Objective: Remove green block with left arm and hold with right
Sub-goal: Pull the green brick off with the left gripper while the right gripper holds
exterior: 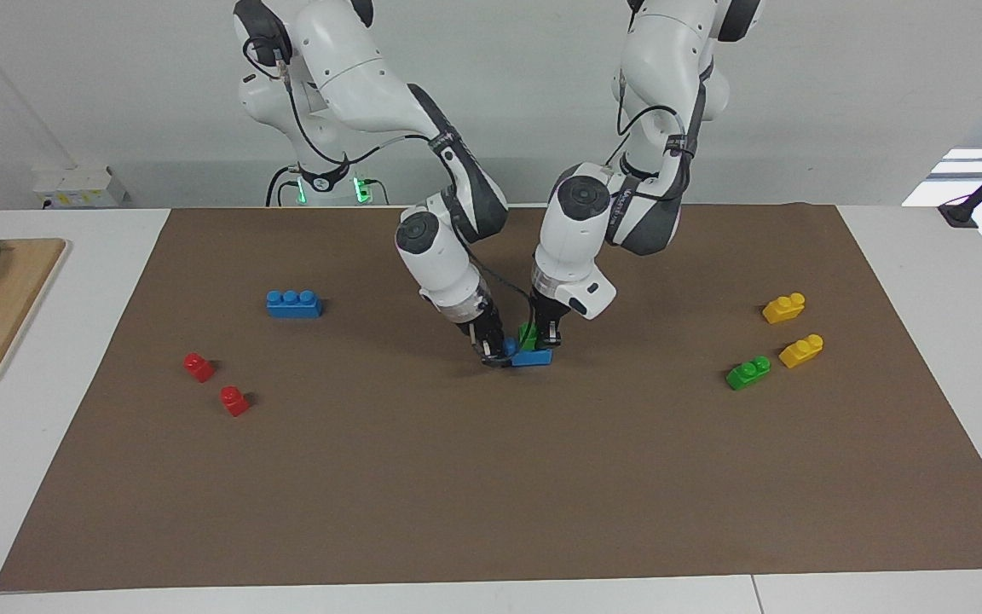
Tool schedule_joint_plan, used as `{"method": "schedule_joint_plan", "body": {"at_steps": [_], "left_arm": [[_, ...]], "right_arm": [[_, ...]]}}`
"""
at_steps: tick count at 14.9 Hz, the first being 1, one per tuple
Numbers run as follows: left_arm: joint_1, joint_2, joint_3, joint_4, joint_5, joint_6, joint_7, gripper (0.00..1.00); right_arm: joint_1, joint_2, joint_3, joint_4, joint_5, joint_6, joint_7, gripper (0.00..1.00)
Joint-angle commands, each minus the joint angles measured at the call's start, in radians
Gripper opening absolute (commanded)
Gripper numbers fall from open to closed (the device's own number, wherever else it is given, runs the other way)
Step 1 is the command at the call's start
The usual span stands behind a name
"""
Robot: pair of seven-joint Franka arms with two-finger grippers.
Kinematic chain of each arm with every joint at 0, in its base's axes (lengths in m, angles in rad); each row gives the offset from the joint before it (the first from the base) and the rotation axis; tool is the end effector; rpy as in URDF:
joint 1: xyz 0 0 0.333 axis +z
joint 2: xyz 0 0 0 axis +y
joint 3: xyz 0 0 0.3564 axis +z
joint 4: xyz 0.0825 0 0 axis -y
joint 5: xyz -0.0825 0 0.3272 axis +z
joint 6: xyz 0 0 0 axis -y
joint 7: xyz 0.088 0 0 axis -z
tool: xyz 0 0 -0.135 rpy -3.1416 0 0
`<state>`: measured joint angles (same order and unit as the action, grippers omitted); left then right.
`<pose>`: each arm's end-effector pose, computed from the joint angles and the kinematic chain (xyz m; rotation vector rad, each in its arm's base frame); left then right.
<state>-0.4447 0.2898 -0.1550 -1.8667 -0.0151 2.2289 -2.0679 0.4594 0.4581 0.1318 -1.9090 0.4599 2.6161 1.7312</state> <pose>0.4960 -0.3312 0.4125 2.2504 2.0652 -0.0563 0.5359 0.3450 0.3322 -1.9990 1.9248 0.2966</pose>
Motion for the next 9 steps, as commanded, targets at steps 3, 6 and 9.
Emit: {"method": "schedule_joint_plan", "body": {"at_steps": [3,6,9], "left_arm": [[0.058,-0.092,0.008,-0.009,0.02,-0.107,0.135,0.24],[0.083,-0.145,0.009,-0.041,0.017,-0.188,0.289,0.24],[0.167,-0.22,0.009,-0.13,0.017,-0.198,0.48,0.24]], "right_arm": [[0.002,-0.003,0.0,-0.022,0.029,0.015,-0.042,0.0],[-0.002,-0.001,0.0,-0.009,0.028,0.006,-0.044,0.0],[-0.025,-0.006,-0.001,0.034,0.026,-0.045,-0.05,0.0]]}}
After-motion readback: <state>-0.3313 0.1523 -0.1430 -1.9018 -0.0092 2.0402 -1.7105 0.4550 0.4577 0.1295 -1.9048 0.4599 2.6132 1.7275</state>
